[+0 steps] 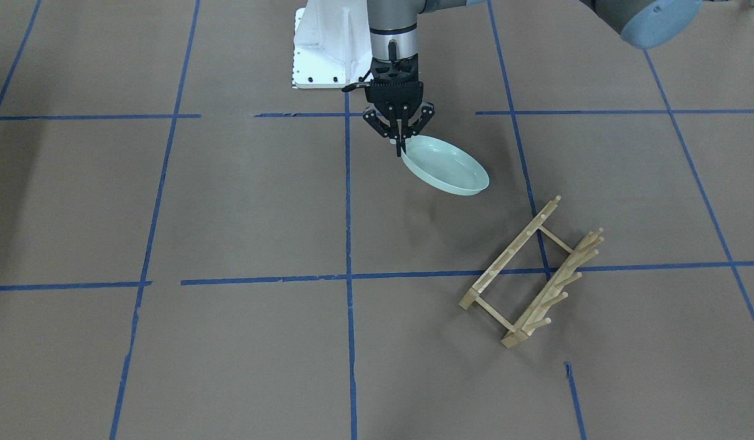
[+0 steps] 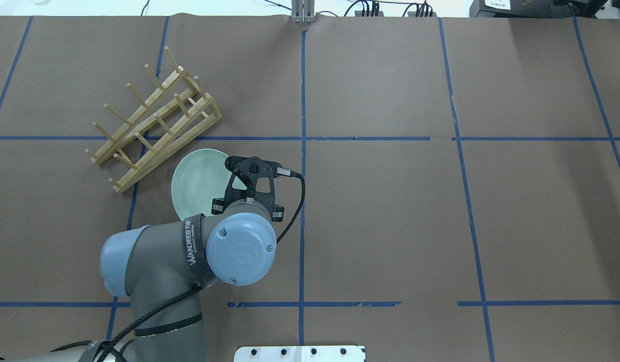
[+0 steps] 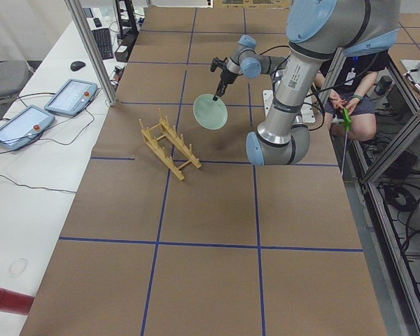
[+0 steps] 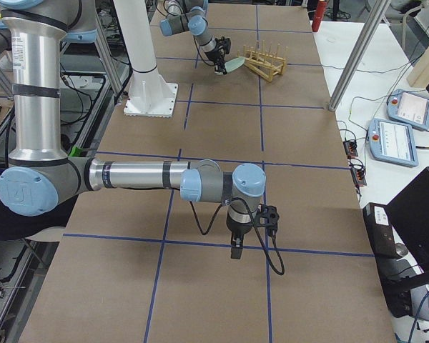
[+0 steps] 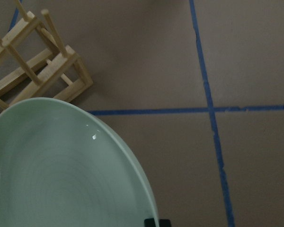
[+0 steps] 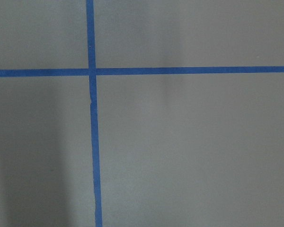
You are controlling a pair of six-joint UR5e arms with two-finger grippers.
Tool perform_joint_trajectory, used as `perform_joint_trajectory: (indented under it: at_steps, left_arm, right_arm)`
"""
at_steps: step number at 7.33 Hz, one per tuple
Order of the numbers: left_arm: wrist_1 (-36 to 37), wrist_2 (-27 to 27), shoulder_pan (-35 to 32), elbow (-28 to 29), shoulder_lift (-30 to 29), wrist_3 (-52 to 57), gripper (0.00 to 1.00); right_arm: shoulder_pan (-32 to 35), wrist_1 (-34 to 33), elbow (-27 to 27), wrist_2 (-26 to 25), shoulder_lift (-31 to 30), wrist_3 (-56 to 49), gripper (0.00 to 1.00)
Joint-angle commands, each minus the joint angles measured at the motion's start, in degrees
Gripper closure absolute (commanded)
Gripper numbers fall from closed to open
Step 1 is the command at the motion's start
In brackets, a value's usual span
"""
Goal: Place plate on table
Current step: 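Lower the plate flat onto the table with the left gripper and release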
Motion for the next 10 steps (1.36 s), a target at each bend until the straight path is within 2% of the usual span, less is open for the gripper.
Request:
perform_joint_trajectory:
  at_steps: [1, 2, 3, 4, 7, 9, 10]
  left_arm:
    - [0.1, 1.8, 1.3, 2.4, -0.2, 9.4, 1.0]
    - [-0.1, 1.8, 1.3, 4.0, -0.2, 9.7, 1.0]
    - [-0.9, 1.7, 1.3, 4.5, -0.6, 9.8, 0.95]
    - [-1.5, 1.8, 1.4, 4.8, -0.5, 10.0, 0.01]
    - [-6.6, 2.1, 1.2, 3.9, -0.1, 9.9, 0.0]
    - [-7.2, 1.3, -0.1, 0.4, -0.5, 9.3, 0.0]
    - [-8.0, -2.6, -4.0, -2.8, -0.6, 9.7, 0.0]
  right_arm:
    - [-0.1, 0.0, 0.0, 0.0, 0.0, 0.0, 0.0]
    - [0.0, -0.1, 0.0, 0.0, 0.0, 0.0, 0.0]
    - [-0.1, 0.0, 0.0, 0.0, 0.0, 0.1, 0.0]
    - [0.0, 0.0, 0.0, 0.0, 0.0, 0.1, 0.0]
    - [0.0, 0.0, 0.0, 0.0, 0.0, 0.0, 0.0]
    - [-0.1, 0.0, 0.0, 0.0, 0.0, 0.1, 0.0]
    - [0.0, 0.0, 0.0, 0.0, 0.0, 0.0, 0.0]
